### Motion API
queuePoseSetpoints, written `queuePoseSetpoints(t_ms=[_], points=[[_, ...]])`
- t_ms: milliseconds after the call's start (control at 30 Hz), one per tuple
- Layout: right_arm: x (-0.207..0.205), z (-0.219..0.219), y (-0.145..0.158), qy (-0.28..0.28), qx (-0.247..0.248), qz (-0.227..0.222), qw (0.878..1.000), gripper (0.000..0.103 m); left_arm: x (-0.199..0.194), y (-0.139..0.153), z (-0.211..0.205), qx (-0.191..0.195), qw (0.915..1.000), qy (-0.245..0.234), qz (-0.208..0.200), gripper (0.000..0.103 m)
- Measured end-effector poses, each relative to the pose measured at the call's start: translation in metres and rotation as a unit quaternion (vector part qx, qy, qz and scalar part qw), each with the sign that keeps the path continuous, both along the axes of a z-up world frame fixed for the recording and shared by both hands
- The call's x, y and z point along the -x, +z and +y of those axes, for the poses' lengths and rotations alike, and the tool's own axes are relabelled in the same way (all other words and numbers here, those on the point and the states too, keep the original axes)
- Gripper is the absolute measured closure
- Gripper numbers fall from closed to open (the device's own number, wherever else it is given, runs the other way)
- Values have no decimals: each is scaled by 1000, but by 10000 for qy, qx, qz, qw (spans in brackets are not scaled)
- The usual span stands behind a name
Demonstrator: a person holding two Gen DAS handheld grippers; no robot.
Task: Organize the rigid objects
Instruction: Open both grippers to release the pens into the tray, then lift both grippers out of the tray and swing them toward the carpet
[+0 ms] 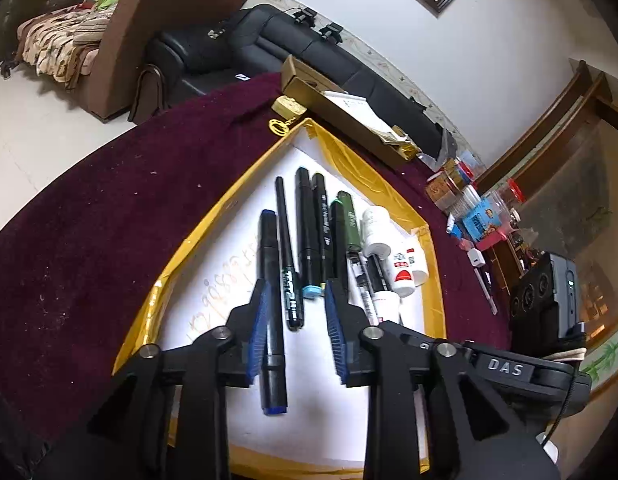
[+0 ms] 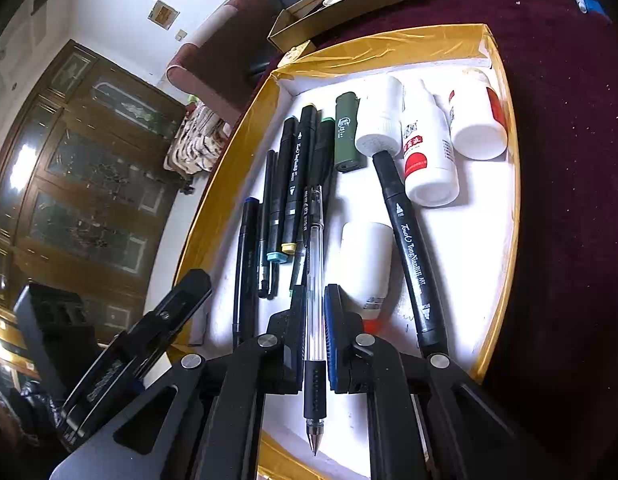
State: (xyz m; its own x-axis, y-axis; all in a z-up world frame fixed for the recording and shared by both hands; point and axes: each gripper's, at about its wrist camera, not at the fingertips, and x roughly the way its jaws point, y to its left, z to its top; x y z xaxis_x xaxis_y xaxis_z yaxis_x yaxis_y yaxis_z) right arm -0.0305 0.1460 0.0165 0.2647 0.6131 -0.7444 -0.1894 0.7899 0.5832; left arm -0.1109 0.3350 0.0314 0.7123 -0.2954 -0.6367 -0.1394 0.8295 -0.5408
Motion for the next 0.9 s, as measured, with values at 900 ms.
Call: queuePoseSetpoints(t_ms=[900], points=[[36, -175, 30, -1541, -432, -777, 9840, 83, 8, 32, -53, -616, 9976, -200, -242, 40]])
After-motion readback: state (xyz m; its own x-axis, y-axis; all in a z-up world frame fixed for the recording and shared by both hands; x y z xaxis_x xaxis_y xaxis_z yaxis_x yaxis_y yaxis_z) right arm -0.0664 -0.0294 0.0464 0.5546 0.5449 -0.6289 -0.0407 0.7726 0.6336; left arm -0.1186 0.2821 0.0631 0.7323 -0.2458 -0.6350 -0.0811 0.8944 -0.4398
